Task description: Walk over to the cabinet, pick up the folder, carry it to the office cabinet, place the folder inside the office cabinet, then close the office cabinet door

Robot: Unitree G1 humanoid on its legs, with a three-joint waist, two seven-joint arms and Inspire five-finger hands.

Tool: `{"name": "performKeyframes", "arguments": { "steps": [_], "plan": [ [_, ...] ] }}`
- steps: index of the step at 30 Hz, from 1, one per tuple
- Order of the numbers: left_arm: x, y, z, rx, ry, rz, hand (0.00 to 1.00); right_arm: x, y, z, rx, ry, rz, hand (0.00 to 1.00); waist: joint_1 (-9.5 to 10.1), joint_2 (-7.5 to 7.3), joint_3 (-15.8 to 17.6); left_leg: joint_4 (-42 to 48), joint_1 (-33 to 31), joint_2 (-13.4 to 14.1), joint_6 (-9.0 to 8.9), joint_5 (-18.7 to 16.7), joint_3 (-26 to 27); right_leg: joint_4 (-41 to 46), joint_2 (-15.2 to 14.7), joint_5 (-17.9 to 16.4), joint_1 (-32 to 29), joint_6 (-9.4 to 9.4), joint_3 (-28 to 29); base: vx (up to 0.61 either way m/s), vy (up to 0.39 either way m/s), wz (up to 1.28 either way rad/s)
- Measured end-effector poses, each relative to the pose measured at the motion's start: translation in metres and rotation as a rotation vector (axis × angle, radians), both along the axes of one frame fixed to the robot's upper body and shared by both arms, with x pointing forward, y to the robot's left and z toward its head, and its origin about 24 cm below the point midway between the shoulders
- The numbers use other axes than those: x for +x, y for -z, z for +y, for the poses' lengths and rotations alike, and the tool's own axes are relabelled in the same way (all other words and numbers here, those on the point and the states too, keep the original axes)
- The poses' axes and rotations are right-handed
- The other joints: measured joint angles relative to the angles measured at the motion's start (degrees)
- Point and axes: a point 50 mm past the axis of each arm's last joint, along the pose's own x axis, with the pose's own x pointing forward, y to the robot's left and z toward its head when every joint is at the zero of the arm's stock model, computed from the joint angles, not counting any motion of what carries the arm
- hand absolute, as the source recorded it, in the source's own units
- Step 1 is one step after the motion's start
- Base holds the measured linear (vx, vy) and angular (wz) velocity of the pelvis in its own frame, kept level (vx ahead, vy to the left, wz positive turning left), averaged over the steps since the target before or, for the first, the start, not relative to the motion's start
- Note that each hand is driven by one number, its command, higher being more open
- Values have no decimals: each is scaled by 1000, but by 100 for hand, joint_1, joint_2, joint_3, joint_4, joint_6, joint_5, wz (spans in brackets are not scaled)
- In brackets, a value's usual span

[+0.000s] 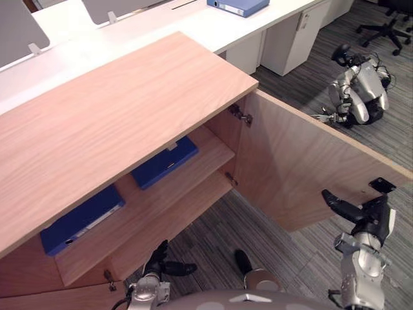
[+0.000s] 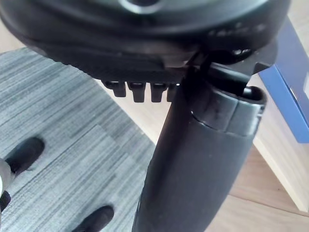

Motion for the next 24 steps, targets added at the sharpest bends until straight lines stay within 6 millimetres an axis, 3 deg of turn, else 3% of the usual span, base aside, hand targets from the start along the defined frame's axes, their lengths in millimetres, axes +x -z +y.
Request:
{"name": "performKeyframes", "arguments": {
  "steps": [2,6,11,14,19,24],
  "plan": [
    [7,-2,-2,-2,9,-18,100,-17,3,20,16,-56,27,100,-7,-93,56,71,-8,62,-1,-7,21,14,15,30,0,-17,26,-44,-53,-8],
    [11,-2,-12,-13,36,-26,100,-41,3,43,51,-148,61,100,-11,-143,85,172,-10,120,-29,-55,55,58,26,34,-7,-26,54,-35,-38,-5],
    [10,-1,-21,-24,71,-20,100,-59,0,67,97,-239,94,100,-10,-182,74,300,-20,201,-32,-93,165,72,95,62,-39,-43,143,-7,-31,-12],
    [10,-1,-23,-12,97,-18,100,-70,1,79,133,-286,128,100,-10,-286,56,400,-83,273,-53,-112,135,72,114,81,-49,-68,100,2,-32,2],
    [16,-1,-23,8,156,-15,100,-81,6,84,156,-338,185,100,-14,-480,-23,466,-273,252,-46,-113,-86,73,38,106,-115,-64,-66,-18,-14,18],
    [18,-1,-2,67,176,11,100,-91,9,76,160,-438,280,100,-15,-647,-64,439,-459,134,38,-51,-543,60,-96,105,-113,-33,-346,-36,6,32]
  ]
}}
